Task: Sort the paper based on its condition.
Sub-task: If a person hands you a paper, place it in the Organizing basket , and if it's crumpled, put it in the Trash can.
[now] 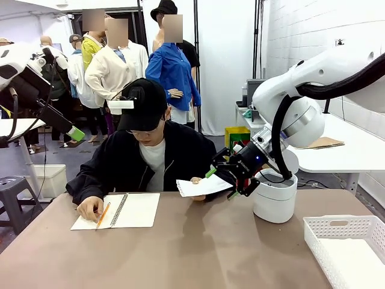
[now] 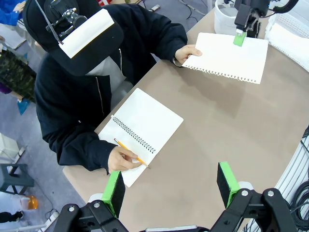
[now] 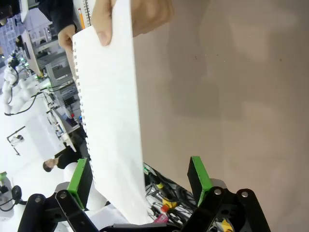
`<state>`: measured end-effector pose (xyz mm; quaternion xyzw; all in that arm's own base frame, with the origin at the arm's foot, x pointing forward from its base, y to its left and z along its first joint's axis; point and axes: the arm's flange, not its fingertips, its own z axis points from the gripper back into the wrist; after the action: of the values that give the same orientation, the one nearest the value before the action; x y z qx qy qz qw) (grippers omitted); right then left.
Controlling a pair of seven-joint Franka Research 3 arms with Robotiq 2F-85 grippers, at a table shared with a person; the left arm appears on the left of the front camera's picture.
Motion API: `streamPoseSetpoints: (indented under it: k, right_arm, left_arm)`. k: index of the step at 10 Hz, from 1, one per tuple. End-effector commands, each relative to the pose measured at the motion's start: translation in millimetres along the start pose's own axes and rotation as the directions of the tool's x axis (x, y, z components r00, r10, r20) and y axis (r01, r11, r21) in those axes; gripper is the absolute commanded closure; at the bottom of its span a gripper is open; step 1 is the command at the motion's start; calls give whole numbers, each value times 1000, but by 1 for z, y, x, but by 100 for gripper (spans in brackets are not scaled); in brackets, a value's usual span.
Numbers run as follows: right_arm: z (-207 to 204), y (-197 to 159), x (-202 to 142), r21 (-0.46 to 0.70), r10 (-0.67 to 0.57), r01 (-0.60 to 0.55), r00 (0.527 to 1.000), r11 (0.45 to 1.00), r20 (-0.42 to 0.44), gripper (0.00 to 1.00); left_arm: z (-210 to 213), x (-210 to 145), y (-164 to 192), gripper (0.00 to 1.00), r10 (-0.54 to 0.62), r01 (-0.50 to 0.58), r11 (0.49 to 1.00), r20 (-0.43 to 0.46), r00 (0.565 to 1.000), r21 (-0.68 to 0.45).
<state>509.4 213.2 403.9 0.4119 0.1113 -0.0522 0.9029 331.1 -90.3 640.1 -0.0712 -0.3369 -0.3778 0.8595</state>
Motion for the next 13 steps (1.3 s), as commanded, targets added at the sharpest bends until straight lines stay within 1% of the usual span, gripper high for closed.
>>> streamPoseSetpoints:
  k: [1,3,6,8,9,13]
  right_arm:
    - [-6,-6,14,74,-45,47,999,996,-28,0]
    - [-11,-10,23,147,-85,94,994,985,-67,0]
    - [-12,-13,32,207,-92,109,992,972,-87,0]
    - [-10,-12,35,215,-75,89,995,972,-71,0]
    - [-11,-12,28,178,-108,121,991,976,-80,0]
    - [-9,-11,29,186,-103,115,992,976,-75,0]
  left_arm:
    - [0,-1,-1,0,2,-2,1000,-9,1000,7]
    - [0,-1,-1,0,2,-2,1000,-9,1000,7]
    - [0,-1,-1,0,2,-2,1000,-9,1000,7]
    - [0,-1,-1,0,2,-2,1000,-9,1000,7]
    - [0,-1,-1,0,2,-2,1000,-9,1000,7]
    - [0,-1,-1,0,2,-2,1000,-9,1000,7]
